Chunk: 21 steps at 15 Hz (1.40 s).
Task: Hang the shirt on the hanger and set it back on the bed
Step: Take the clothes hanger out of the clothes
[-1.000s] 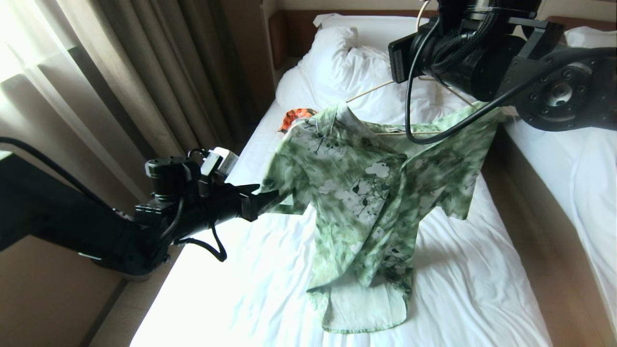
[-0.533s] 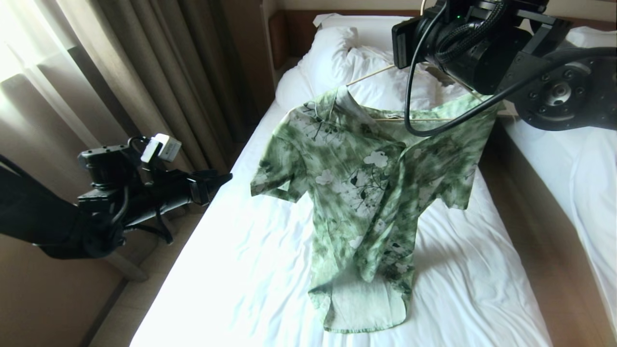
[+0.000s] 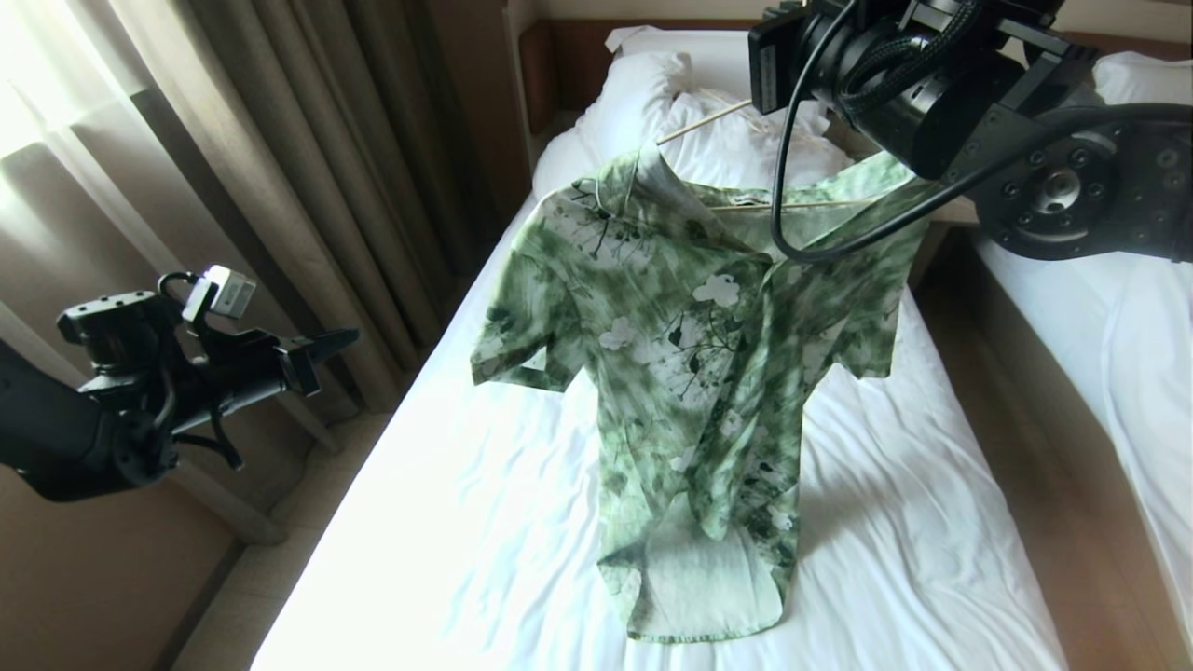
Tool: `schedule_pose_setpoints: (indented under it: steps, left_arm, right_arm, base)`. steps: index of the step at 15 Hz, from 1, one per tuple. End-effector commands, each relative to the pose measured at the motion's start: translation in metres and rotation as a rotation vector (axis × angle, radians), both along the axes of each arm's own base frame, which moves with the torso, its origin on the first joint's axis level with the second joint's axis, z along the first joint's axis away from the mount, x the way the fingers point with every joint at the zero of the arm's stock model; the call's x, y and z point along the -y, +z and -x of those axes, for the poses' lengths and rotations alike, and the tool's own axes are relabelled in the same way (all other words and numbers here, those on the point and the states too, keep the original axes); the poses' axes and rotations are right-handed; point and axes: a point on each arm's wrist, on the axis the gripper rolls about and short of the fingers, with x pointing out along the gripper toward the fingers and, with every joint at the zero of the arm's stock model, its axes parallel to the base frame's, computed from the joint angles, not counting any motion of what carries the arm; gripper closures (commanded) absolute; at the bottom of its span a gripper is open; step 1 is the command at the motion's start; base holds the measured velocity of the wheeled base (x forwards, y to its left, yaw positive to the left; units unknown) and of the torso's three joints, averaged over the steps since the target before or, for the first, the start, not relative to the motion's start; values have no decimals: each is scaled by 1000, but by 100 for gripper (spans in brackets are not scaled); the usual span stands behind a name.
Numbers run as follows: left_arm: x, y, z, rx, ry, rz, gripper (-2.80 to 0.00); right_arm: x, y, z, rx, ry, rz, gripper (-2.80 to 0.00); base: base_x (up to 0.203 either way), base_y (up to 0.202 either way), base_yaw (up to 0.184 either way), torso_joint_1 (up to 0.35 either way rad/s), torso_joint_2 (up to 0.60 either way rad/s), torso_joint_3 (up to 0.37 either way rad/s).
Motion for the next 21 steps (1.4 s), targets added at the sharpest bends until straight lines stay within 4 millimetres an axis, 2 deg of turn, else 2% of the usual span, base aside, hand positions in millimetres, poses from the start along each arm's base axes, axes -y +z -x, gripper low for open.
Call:
schedule_pose_setpoints:
  steps: [1,14,21]
  left_arm:
    - [-2,-9,-4,7,-3,0,0]
    - [4,-7,-4,7,-18,7,0]
    - [15,-6,-2,6,-42,6,0]
  right_arm:
    - [-1,4,3,34,4,-18,0]
    - [9,40,42,136,31,-83,0]
    - [17,49,52,156,6,-95,0]
  base:
    - [0,0,0,0,0,0]
    - [0,0,0,0,0,0]
    - [0,0,0,0,0,0]
